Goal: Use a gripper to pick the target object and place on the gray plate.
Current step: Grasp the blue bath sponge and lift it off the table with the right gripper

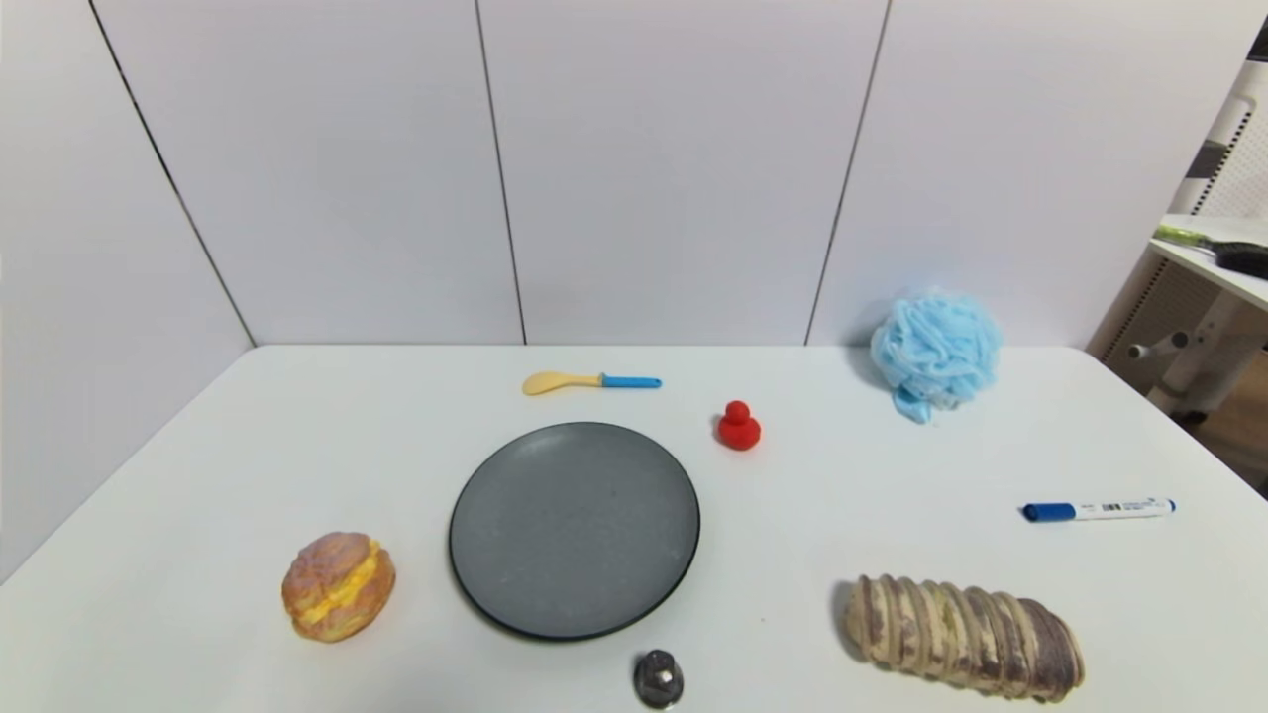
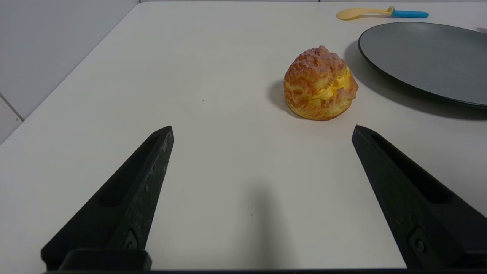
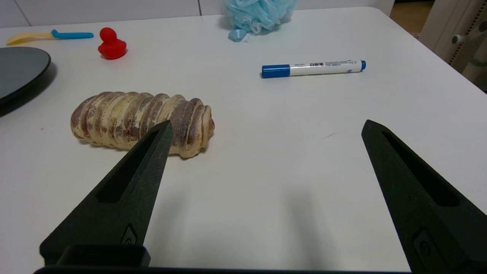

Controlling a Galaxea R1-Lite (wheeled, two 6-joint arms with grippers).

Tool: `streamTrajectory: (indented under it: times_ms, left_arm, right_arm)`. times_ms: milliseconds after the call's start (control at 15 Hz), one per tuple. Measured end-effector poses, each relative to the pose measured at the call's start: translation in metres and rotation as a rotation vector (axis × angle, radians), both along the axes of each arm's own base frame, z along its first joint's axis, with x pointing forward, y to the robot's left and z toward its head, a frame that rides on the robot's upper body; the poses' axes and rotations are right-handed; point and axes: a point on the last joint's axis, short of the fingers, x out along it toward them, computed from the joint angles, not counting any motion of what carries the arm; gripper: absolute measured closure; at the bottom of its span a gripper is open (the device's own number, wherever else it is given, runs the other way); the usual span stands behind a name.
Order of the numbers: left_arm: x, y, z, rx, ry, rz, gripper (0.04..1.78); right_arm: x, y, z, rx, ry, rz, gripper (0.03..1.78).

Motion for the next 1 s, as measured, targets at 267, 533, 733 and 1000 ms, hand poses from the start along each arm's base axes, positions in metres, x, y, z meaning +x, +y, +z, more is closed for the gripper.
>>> streamTrajectory:
  times_ms: [267,533,733,1000]
  left_arm:
    - [0.000,0.000,0.000,0.000,0.000,0.000,0.13]
    - [0.000,0.000,0.000,0.000,0.000,0.000,0.13]
    - [0.000,0.000,0.000,0.000,0.000,0.000,0.13]
    - [0.000,0.000,0.000,0.000,0.000,0.000,0.13]
  right_arm:
    - [0.000,0.000,-0.001,-0.017,0.009,0.006,0.10]
    - [0.001,0.000,-0.001,-0.024,0.058,0.001,0.10]
    - [-0.001,0.000,0.015,-0.022,0.129,0.002,0.10]
    - [0.009,0.000,0.072,-0.018,0.250,0.000,0.10]
